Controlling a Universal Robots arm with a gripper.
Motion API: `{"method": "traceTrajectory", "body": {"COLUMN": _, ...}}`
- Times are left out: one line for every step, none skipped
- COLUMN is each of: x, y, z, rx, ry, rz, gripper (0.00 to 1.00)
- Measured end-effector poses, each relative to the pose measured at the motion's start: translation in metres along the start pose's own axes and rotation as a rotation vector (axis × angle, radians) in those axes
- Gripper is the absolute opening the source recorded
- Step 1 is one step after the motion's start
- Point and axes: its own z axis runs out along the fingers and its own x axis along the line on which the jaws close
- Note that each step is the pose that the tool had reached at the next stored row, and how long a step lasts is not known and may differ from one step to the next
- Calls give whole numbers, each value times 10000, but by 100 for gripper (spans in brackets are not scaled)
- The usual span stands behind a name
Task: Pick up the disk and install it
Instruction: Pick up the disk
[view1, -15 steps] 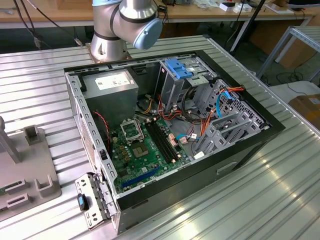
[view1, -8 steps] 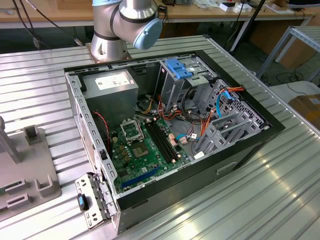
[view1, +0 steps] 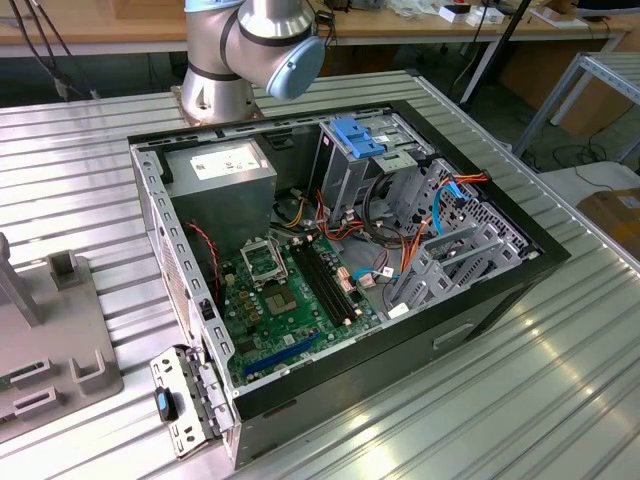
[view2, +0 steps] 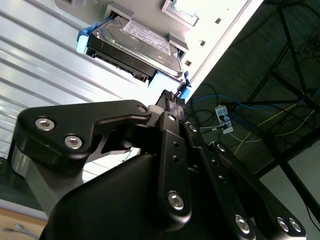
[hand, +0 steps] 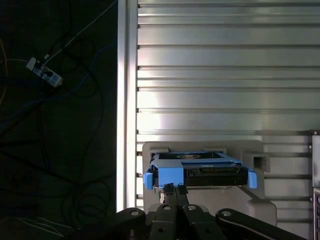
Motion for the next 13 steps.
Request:
{"method": "traceTrajectory", "body": {"x": 0, "y": 0, "z": 1, "rx": 2, "ry": 3, "rz": -116, "gripper": 11}}
{"method": "traceTrajectory", "body": {"x": 0, "y": 0, "z": 1, "rx": 9, "ry": 14, "rz": -417, "gripper": 11}}
{"method": "traceTrajectory", "body": {"x": 0, "y": 0, "z": 1, "rx": 13, "ry": 22, "rz": -605, "gripper": 11}}
{"method": "traceTrajectory", "body": {"x": 0, "y": 0, "z": 1, "rx": 18, "ry": 30, "rz": -828, "gripper": 11}}
{"method": "traceTrajectory", "body": {"x": 0, "y": 0, "z": 1, "rx": 26, "ry": 42, "rz": -1138, "gripper": 11}}
{"method": "traceTrajectory", "body": {"x": 0, "y": 0, "z": 1, "rx": 30, "ry": 49, "rz": -1317, "gripper": 11}}
{"method": "traceTrajectory", "body": {"x": 0, "y": 0, "z": 1, "rx": 34, "ry": 57, "rz": -1512, "gripper": 11}}
{"method": "traceTrajectory", "body": {"x": 0, "y": 0, "z": 2, "rx": 41, "ry": 68, "rz": -1795, "gripper": 11}}
{"method": "traceTrajectory", "body": {"x": 0, "y": 0, "z": 2, "rx": 44, "ry": 74, "rz": -1959, "gripper": 11}}
{"method": "traceTrajectory", "body": {"x": 0, "y": 0, "z": 2, "rx": 51, "ry": 86, "rz": -2264, "gripper": 11}}
{"method": "traceTrajectory", "body": {"x": 0, "y": 0, "z": 2, "rx": 59, "ry": 98, "rz": -2569, "gripper": 11}}
{"method": "traceTrajectory", "body": {"x": 0, "y": 0, "z": 2, "rx": 63, "ry": 104, "rz": -2748, "gripper": 11}}
{"method": "traceTrajectory", "body": {"x": 0, "y": 0, "z": 2, "rx": 68, "ry": 114, "rz": -3004, "gripper": 11}}
